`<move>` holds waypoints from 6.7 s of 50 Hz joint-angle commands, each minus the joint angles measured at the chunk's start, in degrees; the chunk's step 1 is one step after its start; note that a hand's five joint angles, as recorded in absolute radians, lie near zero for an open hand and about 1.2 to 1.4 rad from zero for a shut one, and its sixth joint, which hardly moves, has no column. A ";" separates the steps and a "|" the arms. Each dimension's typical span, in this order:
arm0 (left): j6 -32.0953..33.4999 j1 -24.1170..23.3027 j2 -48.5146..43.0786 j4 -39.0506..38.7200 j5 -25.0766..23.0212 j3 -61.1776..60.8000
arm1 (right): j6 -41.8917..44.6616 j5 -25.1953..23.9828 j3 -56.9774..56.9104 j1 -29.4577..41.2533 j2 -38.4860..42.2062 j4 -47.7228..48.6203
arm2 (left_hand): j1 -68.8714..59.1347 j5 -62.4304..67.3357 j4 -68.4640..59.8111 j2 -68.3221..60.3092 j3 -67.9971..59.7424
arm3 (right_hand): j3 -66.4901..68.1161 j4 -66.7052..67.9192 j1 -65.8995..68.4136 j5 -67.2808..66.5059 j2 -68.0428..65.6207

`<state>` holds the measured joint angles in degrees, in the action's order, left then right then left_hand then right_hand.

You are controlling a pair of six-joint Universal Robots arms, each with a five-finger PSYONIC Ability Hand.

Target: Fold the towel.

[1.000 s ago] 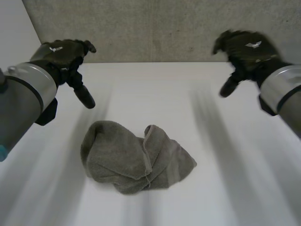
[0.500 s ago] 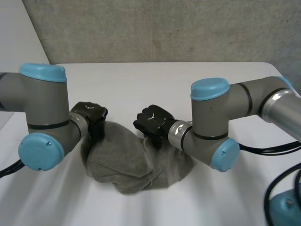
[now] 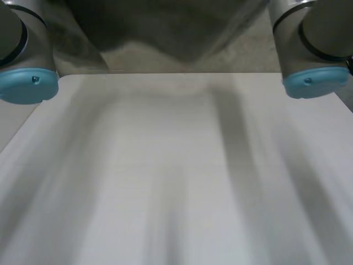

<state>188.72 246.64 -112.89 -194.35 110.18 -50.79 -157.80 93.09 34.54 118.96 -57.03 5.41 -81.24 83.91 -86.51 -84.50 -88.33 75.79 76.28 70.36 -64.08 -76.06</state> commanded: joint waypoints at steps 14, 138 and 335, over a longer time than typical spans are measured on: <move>1.47 2.00 -2.87 -8.23 -15.17 -41.67 | 5.49 -10.82 35.60 -2.68 -0.98 -0.83 | 1.24 -13.91 6.51 4.50 8.33 | 4.21 3.72 9.64 -5.92 -3.94; 16.68 7.62 -3.75 25.16 -22.29 -24.62 | 11.90 -12.76 67.85 -9.27 -8.98 9.54 | 16.02 -28.69 21.29 19.28 23.11 | -41.32 -41.81 -35.88 39.61 41.58; 3.85 15.80 14.36 -8.76 -22.47 -63.21 | 9.53 -25.41 60.12 -21.57 -1.42 8.39 | 1.24 -13.91 6.51 4.50 8.33 | -15.87 -16.36 -10.43 14.16 16.13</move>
<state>192.57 262.44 -98.52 -203.12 87.69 -114.00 -148.28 67.93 94.96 97.48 -58.56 13.96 -81.07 83.63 -86.49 -85.85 -88.25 44.73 44.72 44.50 -34.64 -44.83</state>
